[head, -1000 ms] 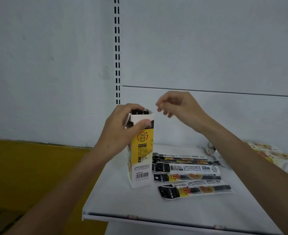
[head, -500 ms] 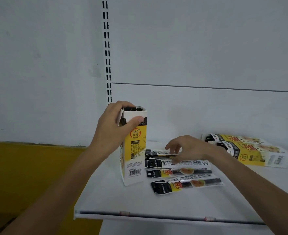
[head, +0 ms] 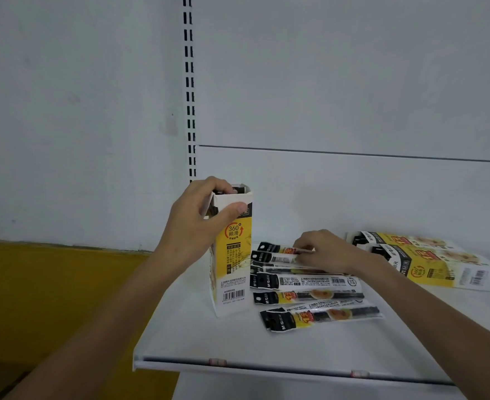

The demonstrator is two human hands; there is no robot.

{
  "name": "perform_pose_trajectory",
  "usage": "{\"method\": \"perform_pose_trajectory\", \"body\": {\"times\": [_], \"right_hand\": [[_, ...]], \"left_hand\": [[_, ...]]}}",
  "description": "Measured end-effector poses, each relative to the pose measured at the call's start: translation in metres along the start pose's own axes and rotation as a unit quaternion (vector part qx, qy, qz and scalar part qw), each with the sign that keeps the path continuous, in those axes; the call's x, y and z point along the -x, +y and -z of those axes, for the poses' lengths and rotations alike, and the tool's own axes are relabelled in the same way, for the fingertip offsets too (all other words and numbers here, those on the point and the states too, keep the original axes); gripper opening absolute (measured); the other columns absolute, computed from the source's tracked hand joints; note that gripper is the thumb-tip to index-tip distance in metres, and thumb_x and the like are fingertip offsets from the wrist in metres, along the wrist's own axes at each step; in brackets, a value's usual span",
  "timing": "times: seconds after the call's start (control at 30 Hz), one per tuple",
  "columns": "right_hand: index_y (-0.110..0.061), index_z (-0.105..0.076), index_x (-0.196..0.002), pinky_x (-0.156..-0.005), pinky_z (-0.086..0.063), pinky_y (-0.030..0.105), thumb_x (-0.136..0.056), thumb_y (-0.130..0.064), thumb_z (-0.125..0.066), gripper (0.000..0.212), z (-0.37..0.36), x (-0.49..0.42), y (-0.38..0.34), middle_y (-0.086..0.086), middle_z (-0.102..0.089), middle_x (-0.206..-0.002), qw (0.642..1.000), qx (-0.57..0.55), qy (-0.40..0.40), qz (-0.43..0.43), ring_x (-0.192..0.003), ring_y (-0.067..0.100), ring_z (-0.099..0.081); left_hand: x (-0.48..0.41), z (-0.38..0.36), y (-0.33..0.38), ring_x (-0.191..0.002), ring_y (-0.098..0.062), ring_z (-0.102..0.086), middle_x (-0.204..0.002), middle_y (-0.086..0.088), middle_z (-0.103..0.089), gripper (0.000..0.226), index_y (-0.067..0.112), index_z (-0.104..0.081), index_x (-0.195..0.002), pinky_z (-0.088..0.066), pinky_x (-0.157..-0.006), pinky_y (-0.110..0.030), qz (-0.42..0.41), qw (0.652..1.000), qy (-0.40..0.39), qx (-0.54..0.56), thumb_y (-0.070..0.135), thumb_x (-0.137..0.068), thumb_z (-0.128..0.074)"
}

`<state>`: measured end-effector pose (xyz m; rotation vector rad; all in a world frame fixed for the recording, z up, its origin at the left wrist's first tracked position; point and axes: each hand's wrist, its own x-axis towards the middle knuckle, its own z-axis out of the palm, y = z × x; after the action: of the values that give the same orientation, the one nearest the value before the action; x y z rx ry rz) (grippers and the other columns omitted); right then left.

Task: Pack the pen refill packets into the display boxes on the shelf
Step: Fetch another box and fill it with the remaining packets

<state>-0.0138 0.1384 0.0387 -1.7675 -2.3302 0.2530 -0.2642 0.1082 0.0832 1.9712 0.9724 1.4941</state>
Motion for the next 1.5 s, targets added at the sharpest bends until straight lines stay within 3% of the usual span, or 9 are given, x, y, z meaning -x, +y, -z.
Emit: {"method": "perform_pose_trajectory", "body": {"times": [0.13, 0.37, 0.57, 0.7, 0.83, 0.9, 1.07, 1.33, 1.5], "right_hand": [[-0.020, -0.057, -0.080, -0.058, -0.035, 0.024, -0.092, -0.021, -0.053, 0.013, 0.016, 0.003, -0.010, -0.002, -0.058, -0.075, 0.997, -0.041, 0.063, 0.017, -0.069, 0.019, -0.053], [-0.013, -0.057, -0.113, -0.085, -0.051, 0.035, -0.091, -0.007, -0.051, 0.024, 0.061, 0.009, -0.043, 0.001, -0.067, -0.103, 0.954, -0.256, 0.151, 0.050, -0.092, 0.017, -0.067], [-0.010, -0.052, -0.094, -0.046, -0.038, 0.021, -0.092, -0.005, -0.040, 0.014, 0.101, 0.005, -0.094, 0.002, -0.049, -0.069, 0.770, -0.607, 0.177, 0.084, -0.047, 0.010, -0.043], [-0.011, -0.050, -0.086, -0.040, -0.031, 0.017, -0.090, -0.015, -0.057, 0.009, 0.112, 0.000, -0.119, -0.001, -0.047, -0.063, 0.751, -0.616, 0.224, 0.082, -0.043, 0.008, -0.034], [-0.012, -0.050, -0.069, -0.058, -0.050, 0.025, -0.093, -0.016, -0.046, 0.025, 0.115, -0.005, -0.131, 0.000, -0.056, -0.058, 0.688, -0.666, 0.281, 0.070, -0.053, 0.013, -0.054], [-0.015, -0.050, -0.066, -0.067, -0.047, 0.025, -0.094, -0.019, -0.044, 0.029, 0.116, -0.010, -0.130, -0.002, -0.059, -0.066, 0.708, -0.631, 0.313, 0.050, -0.062, 0.011, -0.053], [-0.016, -0.052, -0.069, -0.050, -0.038, 0.013, -0.095, -0.025, -0.046, 0.028, 0.112, -0.012, -0.128, -0.006, -0.043, -0.058, 0.755, -0.512, 0.406, 0.049, -0.048, 0.004, -0.042], [-0.016, -0.047, -0.075, -0.053, -0.052, 0.027, -0.091, -0.028, -0.057, 0.023, 0.120, -0.015, -0.138, -0.002, -0.048, -0.057, 0.672, -0.645, 0.347, 0.114, -0.045, 0.010, -0.049], [-0.017, -0.039, -0.072, -0.036, -0.026, 0.018, -0.089, -0.014, -0.060, 0.027, 0.110, -0.026, -0.145, -0.007, -0.031, -0.045, 0.633, -0.710, 0.290, 0.109, -0.037, 0.007, -0.024]], "left_hand": [[-0.001, 0.000, 0.001, -0.099, -0.017, -0.057, -0.104, 0.014, -0.056, 0.013, 0.034, -0.056, -0.078, -0.048, -0.091, -0.043, 0.012, 1.000, -0.006, 0.011, 0.026, -0.078, -0.066], [-0.005, 0.002, 0.001, -0.105, -0.017, -0.057, -0.112, 0.009, -0.057, 0.010, 0.030, -0.060, -0.075, -0.048, -0.092, -0.036, 0.044, 0.997, -0.024, 0.050, 0.028, -0.072, -0.069], [-0.002, 0.001, 0.003, -0.105, -0.016, -0.057, -0.110, 0.012, -0.056, 0.011, 0.027, -0.063, -0.081, -0.046, -0.082, -0.021, 0.050, 0.996, -0.021, 0.072, 0.021, -0.074, -0.069], [0.001, 0.001, 0.005, -0.101, -0.015, -0.059, -0.106, 0.009, -0.060, 0.018, 0.033, -0.061, -0.089, -0.052, -0.081, -0.028, 0.046, 0.996, -0.026, 0.074, 0.024, -0.074, -0.070], [0.002, 0.002, 0.006, -0.099, -0.009, -0.057, -0.109, 0.010, -0.057, 0.030, 0.038, -0.054, -0.099, -0.050, -0.079, -0.021, 0.032, 0.999, -0.010, 0.004, 0.031, -0.075, -0.070], [0.001, 0.004, 0.008, -0.100, -0.005, -0.054, -0.107, 0.013, -0.055, 0.024, 0.039, -0.054, -0.092, -0.046, -0.077, -0.014, 0.011, 1.000, -0.013, -0.022, 0.030, -0.076, -0.069], [0.001, 0.005, 0.009, -0.101, -0.001, -0.051, -0.109, 0.013, -0.053, 0.019, 0.036, -0.054, -0.083, -0.043, -0.073, -0.007, -0.003, 0.999, -0.028, -0.021, 0.027, -0.076, -0.069], [0.001, 0.002, 0.007, -0.103, 0.000, -0.051, -0.110, 0.016, -0.053, 0.018, 0.037, -0.057, -0.083, -0.042, -0.083, -0.016, -0.008, 0.999, -0.036, 0.010, 0.027, -0.075, -0.069], [-0.001, 0.001, 0.008, -0.105, -0.004, -0.052, -0.110, 0.015, -0.053, 0.018, 0.038, -0.056, -0.081, -0.044, -0.085, -0.021, -0.015, 0.999, -0.042, 0.004, 0.029, -0.075, -0.069]]}}
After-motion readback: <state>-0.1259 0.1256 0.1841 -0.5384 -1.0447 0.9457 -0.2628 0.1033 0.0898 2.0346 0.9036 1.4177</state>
